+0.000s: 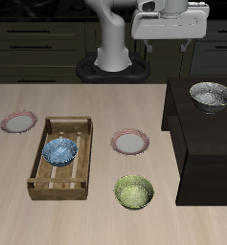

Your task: Place the black bowl onto the plate that is in the table center and place the green bowl onto the plate that is next to the blue bowl

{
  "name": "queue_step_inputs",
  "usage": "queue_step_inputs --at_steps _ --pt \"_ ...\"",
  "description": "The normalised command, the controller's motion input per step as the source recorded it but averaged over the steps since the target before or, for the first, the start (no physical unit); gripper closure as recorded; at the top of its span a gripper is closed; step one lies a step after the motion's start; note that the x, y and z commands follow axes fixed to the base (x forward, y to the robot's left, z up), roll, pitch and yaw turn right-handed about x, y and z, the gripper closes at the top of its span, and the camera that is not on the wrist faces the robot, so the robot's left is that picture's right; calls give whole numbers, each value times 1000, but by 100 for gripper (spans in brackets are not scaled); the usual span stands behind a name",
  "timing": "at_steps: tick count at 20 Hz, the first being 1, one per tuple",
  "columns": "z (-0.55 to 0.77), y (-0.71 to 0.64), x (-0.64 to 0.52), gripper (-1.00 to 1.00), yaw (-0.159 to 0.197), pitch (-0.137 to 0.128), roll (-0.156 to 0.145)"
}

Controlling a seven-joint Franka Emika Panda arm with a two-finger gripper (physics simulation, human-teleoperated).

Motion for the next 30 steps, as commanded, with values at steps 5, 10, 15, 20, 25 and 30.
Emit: queue_step_inputs --at_steps 5,10,15,20,25,30 --pt "-53 113 273 -100 -5 9 -19" --pt "-171 253 205 -100 1 27 8" --pt "-110 211 74 -100 3 17 27" --pt "-24 162 128 -100 4 -3 12" --pt "-40 140 96 -100 -19 -6 23" --pt "-160 67 115 -100 -20 15 10"
